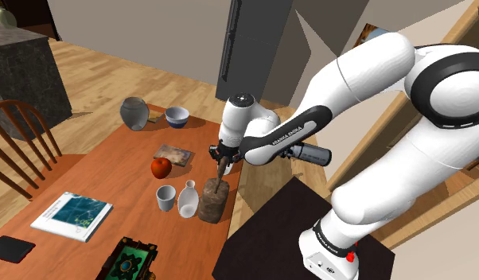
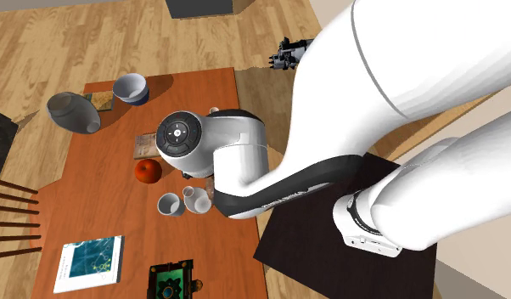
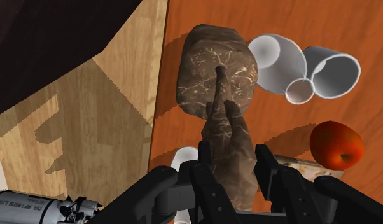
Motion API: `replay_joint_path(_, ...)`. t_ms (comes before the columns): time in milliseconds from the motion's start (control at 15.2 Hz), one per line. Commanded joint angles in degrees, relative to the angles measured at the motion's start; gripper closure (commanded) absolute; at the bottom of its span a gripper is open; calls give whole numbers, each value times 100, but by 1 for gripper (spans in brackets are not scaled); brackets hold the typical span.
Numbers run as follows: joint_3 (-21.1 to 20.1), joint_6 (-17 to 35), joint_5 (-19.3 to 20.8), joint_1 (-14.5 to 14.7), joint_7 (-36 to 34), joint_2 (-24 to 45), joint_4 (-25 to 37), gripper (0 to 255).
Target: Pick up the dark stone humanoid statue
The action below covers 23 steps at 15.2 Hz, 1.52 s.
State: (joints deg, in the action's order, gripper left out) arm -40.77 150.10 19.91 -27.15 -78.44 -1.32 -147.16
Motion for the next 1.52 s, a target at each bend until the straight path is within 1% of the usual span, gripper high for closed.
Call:
replay_joint_path(0, 0, 4, 8, -1, -5, 6, -1, 255)
replay_joint_path(462, -2, 2, 10, 1, -10, 7, 2, 255)
replay_joint_path(660, 6, -188, -470, 68, 369, -289, 15, 255)
replay_joint_path(924, 80, -478, -979, 194, 781, -646, 66, 255)
replay_joint_path(1188, 191, -794, -1353, 326, 1099, -960, 150, 255)
replay_joint_path(1452, 302, -1124, -1627, 436, 1345, -1235, 262, 255)
